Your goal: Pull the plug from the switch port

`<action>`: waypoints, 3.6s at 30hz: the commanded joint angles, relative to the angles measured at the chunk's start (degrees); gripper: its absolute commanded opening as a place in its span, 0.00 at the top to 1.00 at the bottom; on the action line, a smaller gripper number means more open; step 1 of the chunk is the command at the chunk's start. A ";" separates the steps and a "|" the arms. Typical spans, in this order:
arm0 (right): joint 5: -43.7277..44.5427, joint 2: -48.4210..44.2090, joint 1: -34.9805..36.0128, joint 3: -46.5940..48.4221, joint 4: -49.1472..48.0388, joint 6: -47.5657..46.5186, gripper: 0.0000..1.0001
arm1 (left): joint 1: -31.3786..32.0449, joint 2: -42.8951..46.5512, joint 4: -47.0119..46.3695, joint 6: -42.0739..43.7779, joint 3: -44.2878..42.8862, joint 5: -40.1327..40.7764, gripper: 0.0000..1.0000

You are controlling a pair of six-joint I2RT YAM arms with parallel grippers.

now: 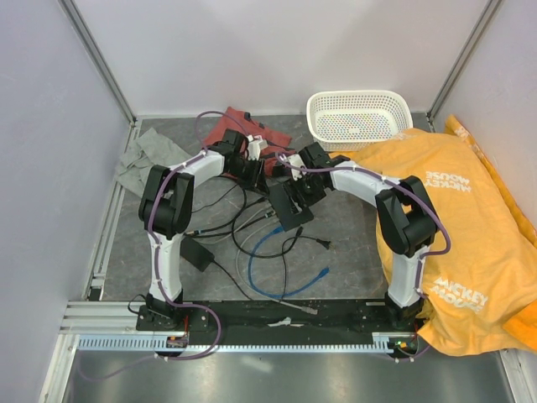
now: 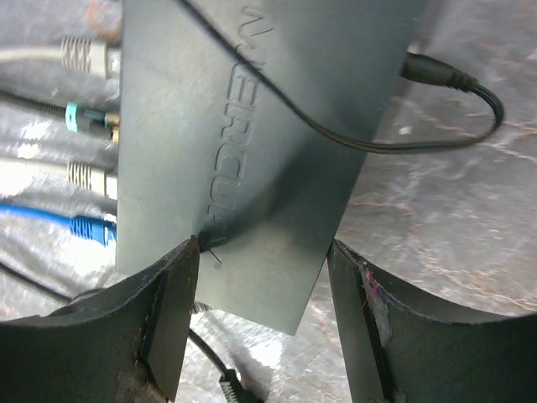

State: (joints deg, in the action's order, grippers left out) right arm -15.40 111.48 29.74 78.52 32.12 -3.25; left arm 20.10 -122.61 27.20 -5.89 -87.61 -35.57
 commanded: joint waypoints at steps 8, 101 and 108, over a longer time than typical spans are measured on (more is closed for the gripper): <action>-17.03 -0.74 7.18 -0.12 4.71 -5.10 0.29 | 1.17 2.81 0.49 2.99 1.04 2.70 0.66; -2.97 6.73 -6.45 14.38 6.99 -8.53 0.36 | 14.35 22.59 2.07 -1.06 16.42 14.83 0.98; -2.88 7.26 -6.53 14.73 7.87 -9.23 0.35 | 16.03 24.95 1.98 3.68 16.86 17.80 0.98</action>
State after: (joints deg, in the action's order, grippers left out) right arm -18.96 118.08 23.40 90.89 39.55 -11.79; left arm 36.64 -101.93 30.00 -7.09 -70.91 -21.37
